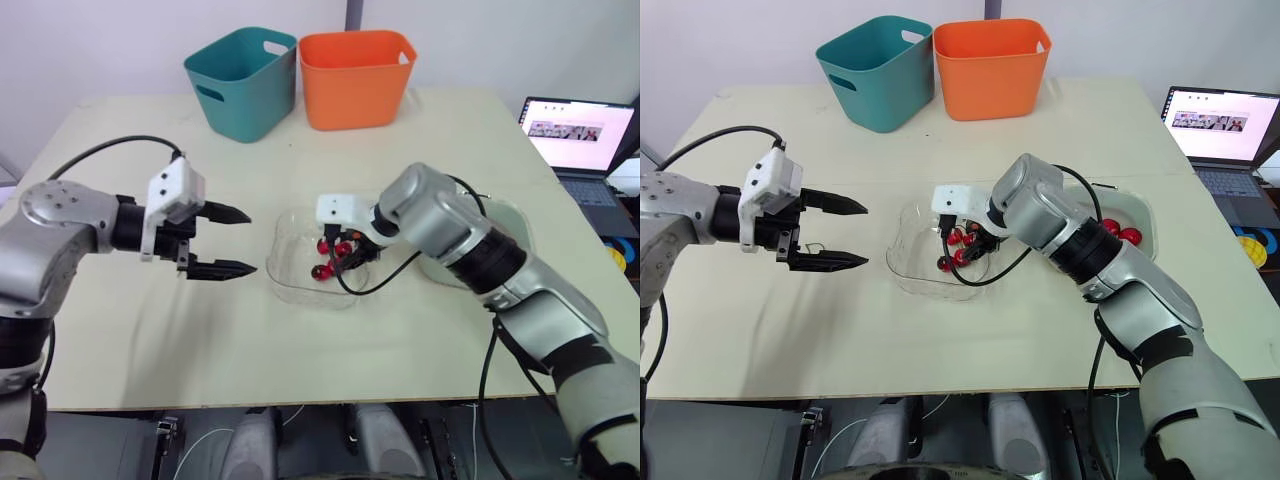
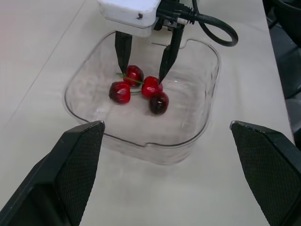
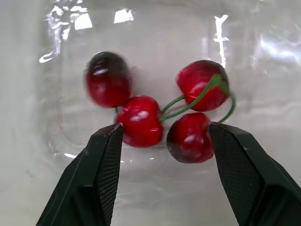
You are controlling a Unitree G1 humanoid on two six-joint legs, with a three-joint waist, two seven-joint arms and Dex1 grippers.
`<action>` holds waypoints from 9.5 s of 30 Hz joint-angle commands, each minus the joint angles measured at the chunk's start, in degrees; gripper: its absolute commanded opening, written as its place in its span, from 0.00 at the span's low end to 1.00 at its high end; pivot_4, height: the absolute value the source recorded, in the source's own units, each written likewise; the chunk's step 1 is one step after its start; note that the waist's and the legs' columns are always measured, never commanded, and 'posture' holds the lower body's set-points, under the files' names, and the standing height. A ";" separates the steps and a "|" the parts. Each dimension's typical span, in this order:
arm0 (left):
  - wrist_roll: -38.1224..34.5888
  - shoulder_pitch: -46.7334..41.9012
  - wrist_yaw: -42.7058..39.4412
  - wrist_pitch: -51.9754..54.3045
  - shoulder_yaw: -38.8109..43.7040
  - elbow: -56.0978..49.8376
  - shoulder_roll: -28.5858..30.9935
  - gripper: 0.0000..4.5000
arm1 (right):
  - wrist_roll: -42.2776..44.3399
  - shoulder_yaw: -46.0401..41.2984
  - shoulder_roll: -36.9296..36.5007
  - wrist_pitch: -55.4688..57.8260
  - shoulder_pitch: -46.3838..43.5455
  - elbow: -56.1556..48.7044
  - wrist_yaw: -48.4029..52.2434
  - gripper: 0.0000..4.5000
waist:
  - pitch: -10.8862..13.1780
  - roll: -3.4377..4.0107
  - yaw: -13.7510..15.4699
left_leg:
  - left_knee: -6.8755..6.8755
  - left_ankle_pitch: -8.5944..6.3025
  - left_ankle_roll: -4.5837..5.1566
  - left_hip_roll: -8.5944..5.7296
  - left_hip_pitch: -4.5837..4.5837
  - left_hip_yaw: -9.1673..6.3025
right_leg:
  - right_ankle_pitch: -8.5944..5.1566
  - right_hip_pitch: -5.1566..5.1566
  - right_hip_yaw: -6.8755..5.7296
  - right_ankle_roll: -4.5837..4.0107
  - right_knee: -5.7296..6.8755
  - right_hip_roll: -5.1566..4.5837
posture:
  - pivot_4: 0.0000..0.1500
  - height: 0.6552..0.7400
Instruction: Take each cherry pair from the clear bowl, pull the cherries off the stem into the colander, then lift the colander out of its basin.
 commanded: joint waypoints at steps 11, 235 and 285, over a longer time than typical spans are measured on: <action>0.22 0.22 -0.56 -2.30 1.23 -0.34 -0.49 1.00 | -2.31 2.47 -1.47 -6.99 0.89 -3.91 0.03 0.14 | 0.00 0.00 -0.01 | 0.00 0.00 0.00 0.00 0.00 0.00 | 0.00 0.00 0.00 0.01 0.00 0.01 | 1.00 1.00; 0.71 -39.66 -7.58 1.95 3.25 36.35 -23.78 0.00 | 56.78 -53.05 0.42 31.67 4.89 -18.43 -36.92 0.34 | 0.01 0.02 0.08 | -0.05 0.00 0.01 -0.12 -0.02 -0.06 | -0.08 -0.09 0.03 0.08 0.24 -0.07 | 1.00 1.00; 3.61 -35.84 -7.98 -2.16 0.20 34.15 -23.28 0.00 | 56.99 -52.21 -5.08 17.21 15.93 -18.30 -30.10 0.99 | 0.02 0.02 1.39 | -0.02 -0.01 0.03 -0.09 -0.07 0.02 | 0.02 0.06 0.10 0.08 -0.24 -0.04 | 1.00 1.00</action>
